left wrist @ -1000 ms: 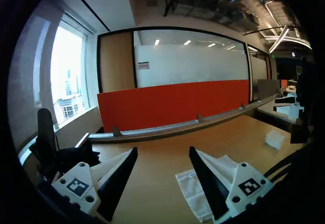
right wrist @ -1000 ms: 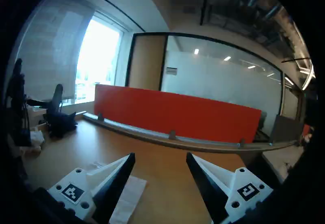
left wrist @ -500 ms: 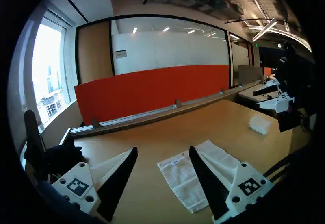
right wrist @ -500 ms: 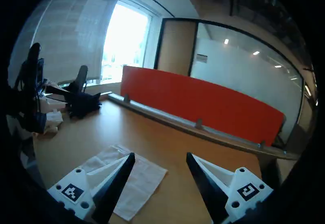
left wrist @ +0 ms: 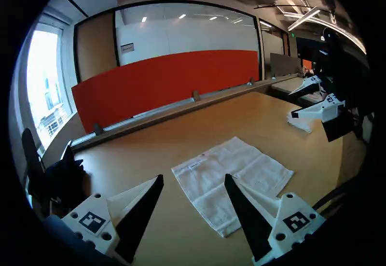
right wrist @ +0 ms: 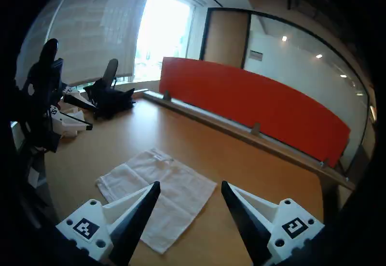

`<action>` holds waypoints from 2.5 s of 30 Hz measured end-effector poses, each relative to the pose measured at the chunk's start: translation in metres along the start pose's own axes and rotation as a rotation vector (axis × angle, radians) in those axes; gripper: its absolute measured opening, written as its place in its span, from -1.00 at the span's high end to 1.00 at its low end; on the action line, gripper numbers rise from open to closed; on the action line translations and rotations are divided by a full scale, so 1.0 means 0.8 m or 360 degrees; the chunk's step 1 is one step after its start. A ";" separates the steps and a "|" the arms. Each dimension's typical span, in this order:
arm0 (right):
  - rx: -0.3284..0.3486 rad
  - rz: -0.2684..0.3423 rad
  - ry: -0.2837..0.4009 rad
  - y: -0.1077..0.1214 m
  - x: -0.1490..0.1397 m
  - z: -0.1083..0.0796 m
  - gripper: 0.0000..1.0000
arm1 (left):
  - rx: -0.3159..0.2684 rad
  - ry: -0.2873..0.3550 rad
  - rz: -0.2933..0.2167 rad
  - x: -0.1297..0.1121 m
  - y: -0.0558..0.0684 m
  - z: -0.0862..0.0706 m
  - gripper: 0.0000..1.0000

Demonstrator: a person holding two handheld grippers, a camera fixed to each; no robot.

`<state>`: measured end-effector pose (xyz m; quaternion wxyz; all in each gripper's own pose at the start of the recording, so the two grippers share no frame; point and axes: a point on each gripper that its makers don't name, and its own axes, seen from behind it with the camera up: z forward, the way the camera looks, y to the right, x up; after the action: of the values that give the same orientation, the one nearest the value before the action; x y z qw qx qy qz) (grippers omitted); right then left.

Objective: Fold towel

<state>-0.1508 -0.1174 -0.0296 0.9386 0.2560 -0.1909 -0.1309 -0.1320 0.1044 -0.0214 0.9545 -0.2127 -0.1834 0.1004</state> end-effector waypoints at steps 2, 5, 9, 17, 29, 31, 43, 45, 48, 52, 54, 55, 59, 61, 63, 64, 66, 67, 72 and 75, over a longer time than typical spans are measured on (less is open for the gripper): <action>0.0013 0.0002 -0.0017 -0.004 -0.010 0.004 -0.96 | -0.0016 -0.0027 -0.0001 -0.013 0.007 0.004 -0.88; 0.0027 -0.0001 -0.0054 -0.010 -0.027 0.009 -0.95 | -0.0030 -0.0077 -0.0004 -0.033 0.015 0.010 -0.88; 0.0051 -0.0016 -0.0123 -0.020 -0.056 0.015 -0.96 | -0.0062 -0.0146 -0.0007 -0.060 0.028 0.017 -0.88; 0.0121 -0.0040 -0.0277 -0.044 -0.117 0.023 -0.96 | -0.0133 -0.0320 0.0032 -0.120 0.049 0.030 -0.88; 0.0220 -0.0031 -0.0477 -0.071 -0.189 0.024 -0.96 | -0.0242 -0.0524 0.0024 -0.181 0.074 0.044 -0.88; 0.0228 -0.0027 -0.0506 -0.072 -0.198 0.024 -0.96 | -0.0257 -0.0555 0.0024 -0.189 0.078 0.045 -0.88; 0.0285 -0.0017 -0.0620 -0.078 -0.227 0.019 -0.95 | -0.0309 -0.0732 0.0014 -0.227 0.095 0.049 -0.88; 0.0292 -0.0014 -0.0629 -0.079 -0.229 0.018 -0.96 | -0.0316 -0.0752 0.0009 -0.230 0.097 0.050 -0.88; 0.0302 -0.0007 -0.0638 -0.080 -0.231 0.018 -0.95 | -0.0326 -0.0771 0.0001 -0.233 0.098 0.052 -0.87; 0.0317 0.0005 -0.0654 -0.080 -0.234 0.019 -0.93 | -0.0336 -0.0782 -0.0002 -0.233 0.099 0.055 -0.87; 0.0324 0.0010 -0.0663 -0.081 -0.235 0.020 -0.92 | -0.0341 -0.0783 0.0000 -0.233 0.099 0.057 -0.87; 0.0327 0.0011 -0.0667 -0.080 -0.236 0.020 -0.91 | -0.0343 -0.0784 0.0002 -0.233 0.098 0.058 -0.87; 0.0347 0.0010 -0.0688 -0.083 -0.242 0.020 -0.85 | -0.0348 -0.0786 0.0013 -0.233 0.097 0.059 -0.87; 0.0358 0.0018 -0.0690 -0.084 -0.243 0.021 -0.78 | -0.0345 -0.0785 0.0015 -0.233 0.097 0.059 -0.87; 0.0364 0.0025 -0.0688 -0.084 -0.243 0.021 -0.73 | -0.0339 -0.0785 0.0018 -0.234 0.097 0.058 -0.88; 0.0363 0.0028 -0.0685 -0.083 -0.243 0.021 -0.69 | -0.0333 -0.0786 0.0021 -0.234 0.097 0.058 -0.87; 0.0363 0.0030 -0.0679 -0.083 -0.243 0.021 -0.62 | -0.0324 -0.0788 0.0024 -0.235 0.097 0.058 -0.85; 0.0367 0.0026 -0.0677 -0.083 -0.243 0.021 -0.57 | -0.0319 -0.0789 0.0022 -0.235 0.097 0.058 -0.84; 0.0380 0.0014 -0.0661 -0.088 -0.243 0.021 -0.35 | -0.0315 -0.0792 0.0019 -0.234 0.098 0.058 -0.79; 0.0379 0.0019 -0.0659 -0.089 -0.242 0.020 -0.29 | -0.0317 -0.0796 0.0023 -0.235 0.099 0.057 -0.71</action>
<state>-0.3414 -0.1176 -0.1112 0.8433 0.3314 -0.3950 -0.1518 -0.3303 0.1413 -0.0757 0.8532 -0.2753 -0.4210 0.1380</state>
